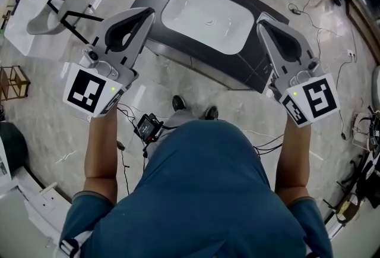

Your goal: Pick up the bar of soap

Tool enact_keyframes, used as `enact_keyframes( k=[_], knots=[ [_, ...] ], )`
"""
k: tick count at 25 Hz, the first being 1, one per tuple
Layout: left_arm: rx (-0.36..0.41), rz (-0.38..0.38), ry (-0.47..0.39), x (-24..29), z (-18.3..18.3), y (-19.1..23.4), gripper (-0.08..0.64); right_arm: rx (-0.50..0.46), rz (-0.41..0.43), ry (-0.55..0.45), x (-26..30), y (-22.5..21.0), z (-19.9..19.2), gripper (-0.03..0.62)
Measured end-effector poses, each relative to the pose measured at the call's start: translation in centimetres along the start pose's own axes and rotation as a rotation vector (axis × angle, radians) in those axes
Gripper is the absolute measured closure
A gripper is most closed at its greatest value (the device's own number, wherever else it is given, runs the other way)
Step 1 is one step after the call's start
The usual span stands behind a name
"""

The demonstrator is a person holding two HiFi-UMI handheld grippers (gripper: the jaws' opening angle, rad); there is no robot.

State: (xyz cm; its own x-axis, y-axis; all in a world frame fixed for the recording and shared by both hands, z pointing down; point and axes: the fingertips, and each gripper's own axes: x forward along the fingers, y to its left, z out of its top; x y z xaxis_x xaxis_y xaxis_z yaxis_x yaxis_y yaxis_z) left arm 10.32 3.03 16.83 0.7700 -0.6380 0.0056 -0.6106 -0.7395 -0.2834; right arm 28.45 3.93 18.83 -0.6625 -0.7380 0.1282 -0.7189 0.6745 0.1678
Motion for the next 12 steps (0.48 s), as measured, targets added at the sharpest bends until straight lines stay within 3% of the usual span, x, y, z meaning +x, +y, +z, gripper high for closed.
enact_keyframes(
  k=[12],
  knots=[
    [-0.045,-0.022,-0.027,-3.3,-3.6,7.4,0.558,-0.017,-0.024,0.041,7.9,3.3,1.4,0.577]
  ],
)
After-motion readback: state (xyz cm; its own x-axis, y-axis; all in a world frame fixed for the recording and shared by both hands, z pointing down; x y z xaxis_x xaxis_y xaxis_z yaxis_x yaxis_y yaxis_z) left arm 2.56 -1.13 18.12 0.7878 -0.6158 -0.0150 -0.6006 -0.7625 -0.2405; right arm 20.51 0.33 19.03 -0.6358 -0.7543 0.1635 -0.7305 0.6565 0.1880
